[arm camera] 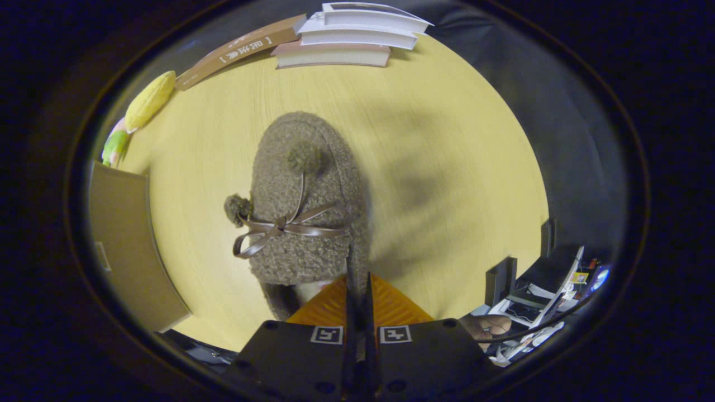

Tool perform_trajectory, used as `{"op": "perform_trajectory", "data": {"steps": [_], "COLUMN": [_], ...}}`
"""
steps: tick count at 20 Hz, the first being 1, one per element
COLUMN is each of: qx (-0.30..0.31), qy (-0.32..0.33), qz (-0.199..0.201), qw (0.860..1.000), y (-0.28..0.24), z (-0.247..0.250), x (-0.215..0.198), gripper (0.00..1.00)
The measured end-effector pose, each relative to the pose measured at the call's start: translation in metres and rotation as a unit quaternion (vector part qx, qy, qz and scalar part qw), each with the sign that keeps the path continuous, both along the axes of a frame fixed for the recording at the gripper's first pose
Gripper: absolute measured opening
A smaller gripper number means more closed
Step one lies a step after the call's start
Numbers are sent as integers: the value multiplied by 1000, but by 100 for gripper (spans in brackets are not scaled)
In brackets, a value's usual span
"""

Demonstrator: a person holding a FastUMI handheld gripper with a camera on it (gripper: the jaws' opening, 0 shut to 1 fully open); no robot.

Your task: Open the storage box then place both shoes into the box .Put the left shoe in first, then the right shoe, with the right side of both shoes facing outward in a uniform manner.

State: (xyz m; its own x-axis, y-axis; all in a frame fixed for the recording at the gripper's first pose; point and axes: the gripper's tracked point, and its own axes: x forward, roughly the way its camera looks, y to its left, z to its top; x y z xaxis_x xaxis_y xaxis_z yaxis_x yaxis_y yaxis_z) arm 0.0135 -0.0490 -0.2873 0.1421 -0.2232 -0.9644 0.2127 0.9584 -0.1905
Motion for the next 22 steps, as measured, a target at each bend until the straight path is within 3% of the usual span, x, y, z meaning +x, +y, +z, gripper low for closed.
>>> {"op": "perform_trajectory", "data": {"steps": [2, 9, 13, 22], "qx": [-9, -54, -89, -174], "qy": [-7, -36, -27, -79], "qz": [0, -19, 1, 16], "qw": [1000, 998, 996, 981], "y": [-1, 7, 14, 43], "z": [2, 18, 35, 125], "x": [3, -10, -18, -17], "gripper": [4, 4, 4, 4]}}
